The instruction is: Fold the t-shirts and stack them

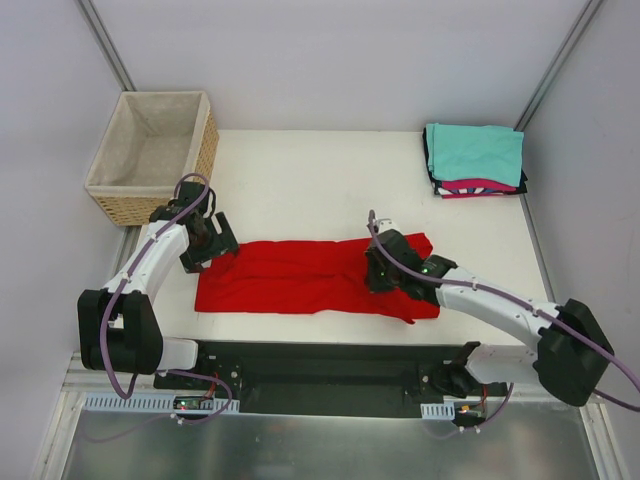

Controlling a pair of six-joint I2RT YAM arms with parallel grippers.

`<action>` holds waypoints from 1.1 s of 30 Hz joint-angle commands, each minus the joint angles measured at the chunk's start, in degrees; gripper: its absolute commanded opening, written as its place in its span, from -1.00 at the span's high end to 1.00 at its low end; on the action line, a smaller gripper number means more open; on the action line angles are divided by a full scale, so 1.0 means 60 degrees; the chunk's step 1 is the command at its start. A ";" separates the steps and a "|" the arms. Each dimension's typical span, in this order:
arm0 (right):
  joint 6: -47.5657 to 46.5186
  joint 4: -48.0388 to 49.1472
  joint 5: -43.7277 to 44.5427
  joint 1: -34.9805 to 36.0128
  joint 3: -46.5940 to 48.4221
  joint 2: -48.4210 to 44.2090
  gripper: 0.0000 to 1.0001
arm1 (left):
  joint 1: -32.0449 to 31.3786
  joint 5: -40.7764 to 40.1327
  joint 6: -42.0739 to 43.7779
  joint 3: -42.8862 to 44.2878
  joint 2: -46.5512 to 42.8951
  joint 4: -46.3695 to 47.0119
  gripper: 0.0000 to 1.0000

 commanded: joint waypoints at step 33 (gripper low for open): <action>-0.0080 -0.2262 0.2431 0.0302 0.1948 0.0546 -0.57 | -0.0082 0.0096 0.0130 -0.0066 -0.0351 -0.0071 -0.72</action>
